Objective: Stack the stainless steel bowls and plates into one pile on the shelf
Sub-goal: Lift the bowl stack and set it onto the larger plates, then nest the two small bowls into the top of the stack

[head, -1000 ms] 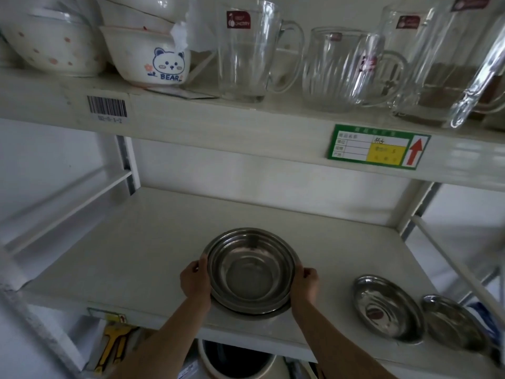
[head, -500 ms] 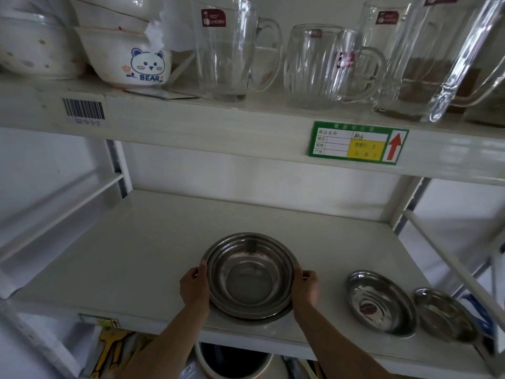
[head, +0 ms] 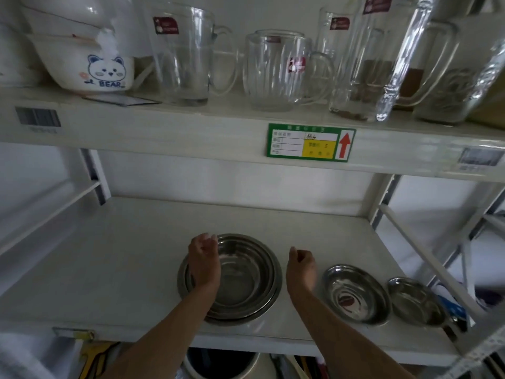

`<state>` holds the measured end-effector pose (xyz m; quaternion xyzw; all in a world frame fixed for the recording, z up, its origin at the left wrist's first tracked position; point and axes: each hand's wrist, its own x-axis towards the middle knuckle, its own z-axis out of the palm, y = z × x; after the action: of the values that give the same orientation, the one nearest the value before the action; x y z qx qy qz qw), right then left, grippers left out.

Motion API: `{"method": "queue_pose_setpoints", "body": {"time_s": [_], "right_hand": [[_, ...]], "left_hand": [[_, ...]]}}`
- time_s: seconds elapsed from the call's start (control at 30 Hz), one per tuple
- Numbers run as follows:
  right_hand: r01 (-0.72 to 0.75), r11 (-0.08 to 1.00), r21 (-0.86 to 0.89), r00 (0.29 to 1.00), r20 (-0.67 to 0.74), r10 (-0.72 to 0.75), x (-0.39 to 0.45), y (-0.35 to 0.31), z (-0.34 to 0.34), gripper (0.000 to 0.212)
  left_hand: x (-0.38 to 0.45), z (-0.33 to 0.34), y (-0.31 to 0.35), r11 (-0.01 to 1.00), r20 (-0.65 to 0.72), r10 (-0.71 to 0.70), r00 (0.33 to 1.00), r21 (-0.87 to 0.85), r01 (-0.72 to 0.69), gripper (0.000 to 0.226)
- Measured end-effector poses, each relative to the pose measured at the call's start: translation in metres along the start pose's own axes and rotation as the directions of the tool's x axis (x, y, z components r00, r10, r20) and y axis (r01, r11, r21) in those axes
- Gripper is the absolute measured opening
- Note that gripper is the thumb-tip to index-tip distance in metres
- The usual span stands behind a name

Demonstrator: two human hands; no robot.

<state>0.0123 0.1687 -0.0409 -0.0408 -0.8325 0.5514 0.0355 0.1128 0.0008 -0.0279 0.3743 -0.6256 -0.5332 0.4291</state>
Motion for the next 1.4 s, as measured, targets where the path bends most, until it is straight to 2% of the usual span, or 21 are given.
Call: {"method": "queue_pose_setpoints", "body": {"time_s": [0.1,0.27,0.5,0.6,0.77,0.93,1.13,1.3,1.4], "right_hand": [[0.008,0.999,0.046,1.0,-0.023,-0.007,0.003,-0.006,-0.015,0.032],[-0.032,0.996,0.087,0.995,-0.09,0.04,0.012,-0.006,-0.047,0.03],[-0.092,0.983,0.159,0.972,-0.202,0.123,0.025,0.014,-0.109,0.031],[-0.116,0.98,0.16,0.95,-0.27,0.156,0.028,0.031,-0.141,0.033],[-0.235,0.941,0.244,0.904,-0.3,0.304,0.029,0.073,-0.181,0.041],[-0.353,0.886,0.302,0.838,-0.32,0.443,0.031,0.104,-0.222,0.04],[-0.481,0.84,0.253,0.807,-0.246,0.537,0.048,0.131,-0.239,0.071],[-0.561,0.795,0.231,0.783,-0.164,0.6,0.058,0.122,-0.254,0.066],[-0.54,0.812,0.219,0.812,-0.117,0.572,0.074,0.14,-0.248,0.066]], "left_hand": [[-0.025,0.03,0.014,0.996,0.133,-0.02,0.991,-0.089,0.032,0.026],[-0.074,0.072,0.034,0.996,0.29,0.002,0.957,-0.087,0.025,0.008],[-0.128,0.116,0.024,0.993,0.472,-0.083,0.877,-0.036,0.113,0.031],[-0.143,0.136,0.005,0.988,0.471,-0.145,0.87,0.027,0.15,0.049],[-0.173,0.154,-0.011,0.963,0.475,-0.259,0.841,0.193,0.188,0.043],[-0.2,0.164,-0.009,0.905,0.414,-0.405,0.815,0.307,0.294,0.053],[-0.214,0.171,-0.014,0.845,0.385,-0.532,0.754,0.294,0.446,0.07],[-0.209,0.208,-0.084,0.834,0.383,-0.547,0.745,0.326,0.445,0.071],[-0.208,0.212,-0.089,0.823,0.382,-0.564,0.732,0.337,0.458,0.063]]}}
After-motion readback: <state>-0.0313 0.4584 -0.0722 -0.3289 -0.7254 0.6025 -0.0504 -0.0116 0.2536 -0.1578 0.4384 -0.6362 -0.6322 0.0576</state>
